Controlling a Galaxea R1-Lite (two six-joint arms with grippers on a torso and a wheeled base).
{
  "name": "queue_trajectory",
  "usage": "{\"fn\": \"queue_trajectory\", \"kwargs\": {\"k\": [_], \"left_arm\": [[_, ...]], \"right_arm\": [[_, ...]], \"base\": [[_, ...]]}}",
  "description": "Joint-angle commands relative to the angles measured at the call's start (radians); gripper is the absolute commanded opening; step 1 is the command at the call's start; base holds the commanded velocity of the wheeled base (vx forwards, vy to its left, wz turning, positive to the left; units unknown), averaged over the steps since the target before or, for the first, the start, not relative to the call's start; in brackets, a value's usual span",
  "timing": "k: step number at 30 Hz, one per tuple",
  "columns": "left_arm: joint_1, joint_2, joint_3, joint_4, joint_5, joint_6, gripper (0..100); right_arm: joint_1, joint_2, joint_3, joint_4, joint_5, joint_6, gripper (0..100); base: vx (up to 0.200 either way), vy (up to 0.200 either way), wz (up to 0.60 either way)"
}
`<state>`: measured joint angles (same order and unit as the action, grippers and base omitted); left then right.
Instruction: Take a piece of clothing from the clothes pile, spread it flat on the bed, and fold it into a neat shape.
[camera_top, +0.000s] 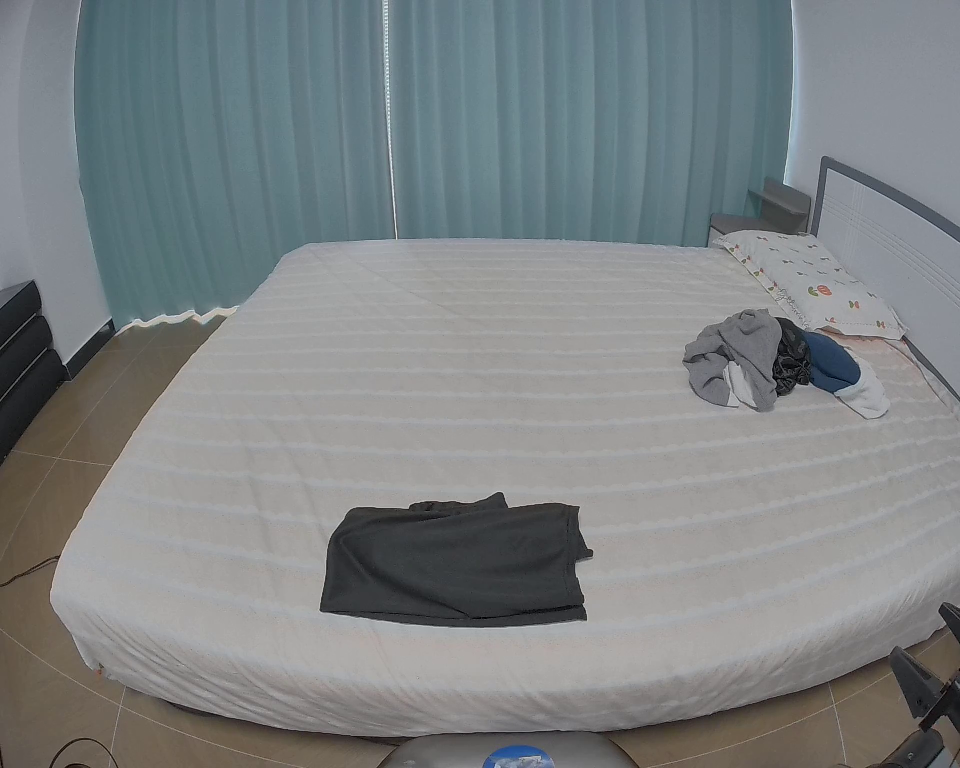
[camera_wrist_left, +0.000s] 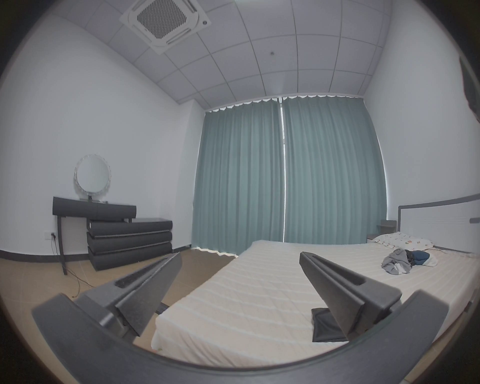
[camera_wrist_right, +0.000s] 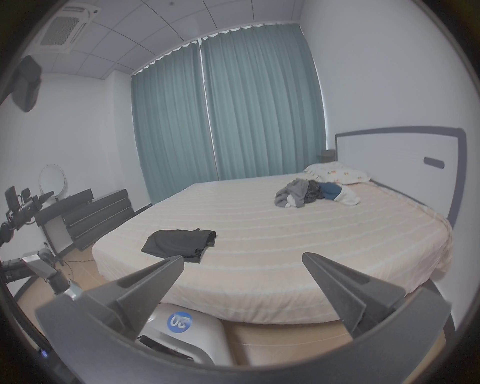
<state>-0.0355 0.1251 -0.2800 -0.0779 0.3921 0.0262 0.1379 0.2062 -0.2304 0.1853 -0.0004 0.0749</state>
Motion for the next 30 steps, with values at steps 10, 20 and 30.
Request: {"fn": "queue_trajectory", "kwargs": {"k": [10, 20, 30], "left_arm": [[0.036, -0.122, 0.159, -0.149, -0.096, 0.014, 100], [0.036, -0.122, 0.280, -0.247, -0.193, 0.075, 100], [0.034, -0.122, 0.280, -0.059, -0.260, 0.037, 100]], "right_arm": [[-0.030, -0.103, 0.230, -0.323, -0.090, -0.064, 100], [-0.146, -0.205, 0.218, -0.224, -0.047, -0.188, 100], [-0.144, -0.203, 0.224, -0.247, 0.013, -0.122, 100]], "base": [[0.000, 0.000, 0.00], [0.000, 0.000, 0.00], [0.000, 0.000, 0.00]]}}
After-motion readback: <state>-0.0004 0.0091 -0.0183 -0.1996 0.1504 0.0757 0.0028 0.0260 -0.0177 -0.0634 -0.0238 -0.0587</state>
